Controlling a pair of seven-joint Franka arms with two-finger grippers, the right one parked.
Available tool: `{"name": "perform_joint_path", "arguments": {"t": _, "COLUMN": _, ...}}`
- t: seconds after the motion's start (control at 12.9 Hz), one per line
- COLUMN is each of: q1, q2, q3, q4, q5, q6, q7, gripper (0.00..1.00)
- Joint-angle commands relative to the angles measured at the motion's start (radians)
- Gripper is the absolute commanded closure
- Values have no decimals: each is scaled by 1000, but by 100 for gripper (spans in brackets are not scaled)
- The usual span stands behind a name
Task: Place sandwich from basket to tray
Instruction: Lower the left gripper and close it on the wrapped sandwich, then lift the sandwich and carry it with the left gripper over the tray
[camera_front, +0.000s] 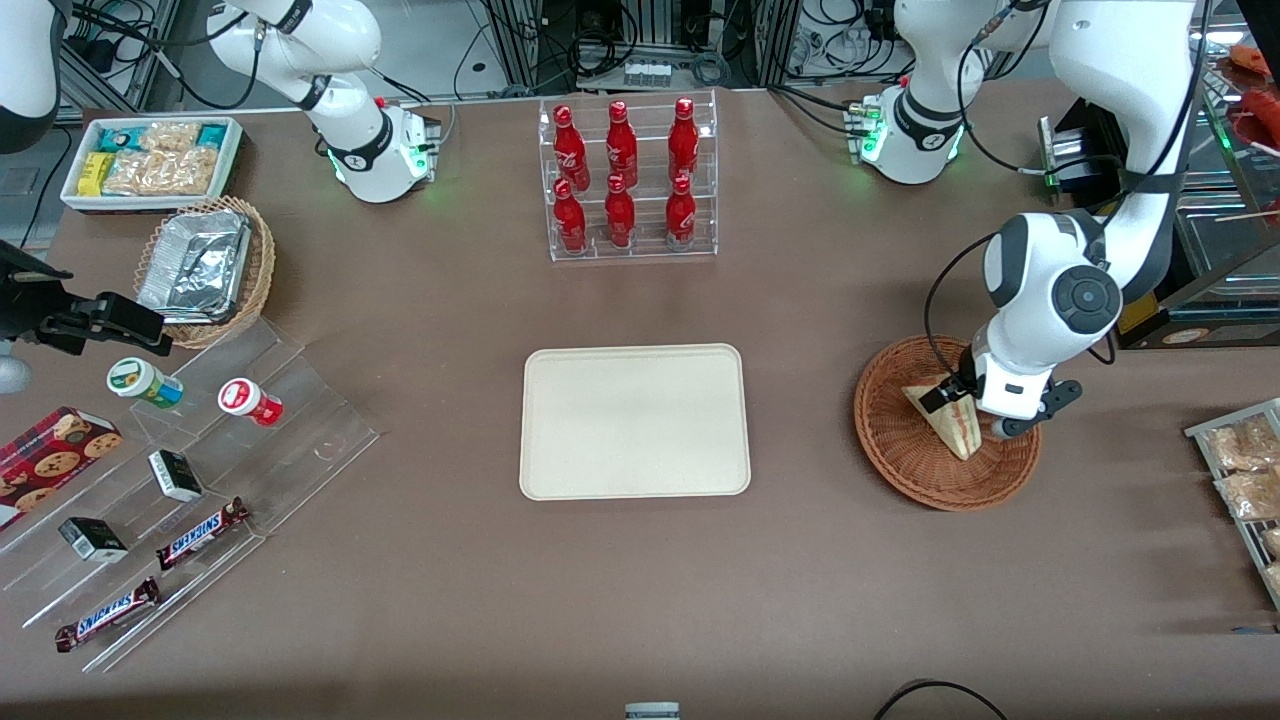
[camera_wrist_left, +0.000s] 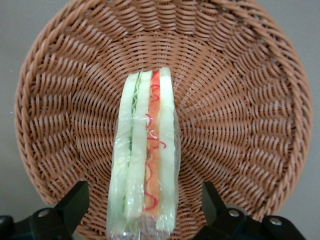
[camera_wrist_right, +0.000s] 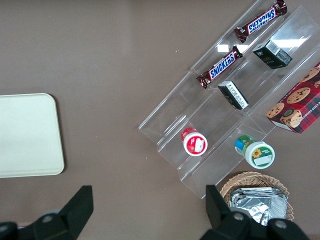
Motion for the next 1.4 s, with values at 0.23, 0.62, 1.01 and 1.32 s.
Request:
{"name": "perform_joint_path", "arguments": {"t": 0.23, "q1": -6, "q2": 16, "q3": 4, "q4": -21, "q5": 6, "q6": 31, "q7": -22, "gripper": 100}}
{"name": "perform_joint_path", "arguments": {"t": 0.62, "q1": -6, "q2": -49, "q3": 3, "q4": 34, "q5": 44, "q6": -105, "q7": -11, "gripper": 100}}
{"name": "perform_joint_path", "arguments": {"t": 1.01, "q1": -123, "q2": -79, "q3": -9, "q4": 181, "q5": 77, "q6": -324, "q7": -5, "gripper": 100}}
{"name": "perform_joint_path", "arguments": {"t": 1.32, "q1": -280, "q2": -27, "q3": -11, "q4": 270, "q5": 77, "q6": -364, "q7": 0, "gripper": 100}}
